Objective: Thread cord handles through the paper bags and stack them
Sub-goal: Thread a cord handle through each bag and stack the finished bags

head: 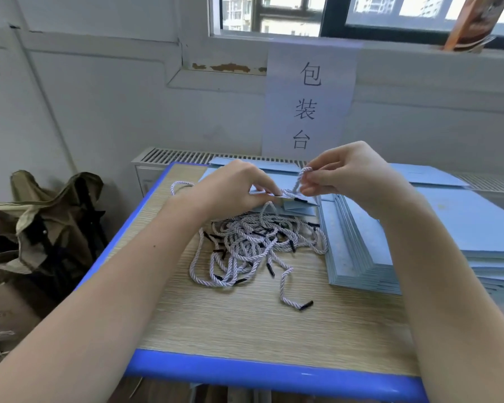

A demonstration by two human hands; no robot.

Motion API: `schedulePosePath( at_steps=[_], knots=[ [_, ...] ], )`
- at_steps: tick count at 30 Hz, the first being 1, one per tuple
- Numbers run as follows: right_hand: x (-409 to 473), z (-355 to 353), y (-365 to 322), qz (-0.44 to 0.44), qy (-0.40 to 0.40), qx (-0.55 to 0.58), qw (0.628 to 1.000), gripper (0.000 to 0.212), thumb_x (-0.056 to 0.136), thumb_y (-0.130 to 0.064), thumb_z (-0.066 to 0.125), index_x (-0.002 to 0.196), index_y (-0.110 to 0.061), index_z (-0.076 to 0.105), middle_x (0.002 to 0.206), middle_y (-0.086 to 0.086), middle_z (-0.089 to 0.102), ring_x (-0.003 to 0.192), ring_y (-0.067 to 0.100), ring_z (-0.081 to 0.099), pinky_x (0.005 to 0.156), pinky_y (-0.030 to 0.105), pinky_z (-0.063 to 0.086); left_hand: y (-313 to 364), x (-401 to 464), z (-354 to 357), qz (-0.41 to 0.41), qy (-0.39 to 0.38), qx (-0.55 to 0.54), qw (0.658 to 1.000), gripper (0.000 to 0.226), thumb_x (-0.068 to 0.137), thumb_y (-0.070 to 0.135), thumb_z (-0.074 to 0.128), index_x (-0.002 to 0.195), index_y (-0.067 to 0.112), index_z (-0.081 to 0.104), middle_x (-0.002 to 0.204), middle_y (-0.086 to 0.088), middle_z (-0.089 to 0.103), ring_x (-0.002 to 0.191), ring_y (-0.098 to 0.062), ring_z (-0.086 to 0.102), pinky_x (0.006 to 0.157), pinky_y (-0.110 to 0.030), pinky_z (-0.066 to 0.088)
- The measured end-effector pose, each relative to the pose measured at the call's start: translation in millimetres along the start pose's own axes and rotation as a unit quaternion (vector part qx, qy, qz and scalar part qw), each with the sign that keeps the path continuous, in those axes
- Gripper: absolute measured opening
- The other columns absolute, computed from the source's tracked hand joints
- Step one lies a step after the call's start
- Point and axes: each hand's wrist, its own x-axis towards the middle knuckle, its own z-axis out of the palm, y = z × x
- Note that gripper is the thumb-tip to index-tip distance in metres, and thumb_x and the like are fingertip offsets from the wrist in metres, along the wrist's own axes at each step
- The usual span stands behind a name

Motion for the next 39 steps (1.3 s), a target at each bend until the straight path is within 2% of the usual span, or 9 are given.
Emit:
schedulePosePath(
  at_steps=[3,7,10,15,18,24,28,31,39],
  knots=[
    [1,6,4,-0.007,0.051,-0.093,0.994,0.005,0.092,-0.002,0.069,0.088,0.001,0.071,0.078,0.019,0.074,0.061,0.025,0.073,0.056,0.03,0.06,5,0,-7,-0.008,-0.043,0.003,0.999,0.017,0.092,0.026,0.07,0.107,0.028,0.078,0.102,0.012,0.074,0.095,-0.001,0.065,0.09,-0.031,0.055],
    [1,7,7,-0.064,0.219,-0.259,0.939,0.013,0.096,-0.018,0.063,0.092,-0.007,0.069,0.085,0.011,0.07,0.074,0.03,0.067,0.068,0.036,0.054,12,6,-13,-0.02,-0.093,0.041,0.995,0.021,0.092,0.017,0.066,0.109,0.025,0.077,0.104,0.011,0.074,0.093,0.002,0.065,0.075,0.001,0.043],
    [-6,1,-4,-0.104,0.331,-0.294,0.891,0.019,0.1,-0.029,0.059,0.099,-0.01,0.063,0.088,0.004,0.061,0.081,0.025,0.051,0.07,0.028,0.029,11,1,-7,-0.018,-0.078,0.054,0.995,0.023,0.095,0.019,0.064,0.111,0.029,0.076,0.105,0.011,0.072,0.089,0.003,0.062,0.082,-0.011,0.047],
    [-4,10,-7,0.005,0.127,-0.061,0.99,0.024,0.1,-0.027,0.062,0.089,-0.006,0.059,0.073,0.013,0.074,0.054,0.019,0.066,0.052,0.031,0.055,-5,-10,-4,0.011,-0.037,0.026,0.999,0.015,0.094,0.027,0.068,0.106,0.028,0.076,0.101,0.017,0.073,0.091,0.006,0.061,0.092,-0.033,0.054],
    [-3,22,-4,0.051,0.016,-0.011,0.999,0.023,0.099,-0.021,0.063,0.093,0.0,0.06,0.079,0.019,0.075,0.06,0.023,0.07,0.054,0.03,0.06,-6,-10,-5,0.027,-0.01,0.019,0.999,0.013,0.091,0.029,0.072,0.101,0.025,0.078,0.087,0.022,0.07,0.084,0.011,0.061,0.088,-0.033,0.056],
    [-1,34,1,0.011,-0.001,-0.098,0.995,0.019,0.089,-0.023,0.076,0.084,-0.005,0.075,0.071,0.01,0.067,0.061,0.015,0.054,0.059,0.033,0.048,4,-11,-2,0.036,-0.004,-0.002,0.999,0.013,0.088,0.032,0.075,0.098,0.025,0.079,0.093,0.014,0.075,0.086,0.004,0.064,0.085,-0.035,0.056],
    [4,38,10,-0.01,0.044,-0.171,0.984,0.014,0.09,-0.016,0.073,0.078,-0.009,0.073,0.074,0.011,0.073,0.065,0.023,0.068,0.071,0.038,0.062,7,-11,-3,0.04,-0.009,-0.013,0.999,0.009,0.088,0.026,0.076,0.094,0.02,0.08,0.087,0.014,0.075,0.082,0.005,0.064,0.085,-0.032,0.055],
    [5,34,9,-0.016,0.052,-0.171,0.984,0.012,0.087,-0.024,0.077,0.08,-0.015,0.076,0.06,-0.009,0.064,0.049,-0.001,0.054,0.052,0.019,0.048,7,-11,-3,0.046,0.015,-0.019,0.999,0.007,0.088,0.024,0.075,0.092,0.02,0.08,0.085,0.014,0.075,0.081,0.003,0.065,0.083,-0.031,0.056],
    [6,32,11,-0.028,0.041,-0.111,0.993,0.01,0.082,-0.016,0.081,0.08,-0.011,0.072,0.062,0.005,0.066,0.05,0.009,0.053,0.046,0.016,0.038,11,-11,-5,0.077,0.066,-0.007,0.995,0.019,0.088,0.034,0.067,0.089,0.019,0.078,0.079,0.005,0.074,0.074,-0.012,0.068,0.073,-0.038,0.057]
  ],
)
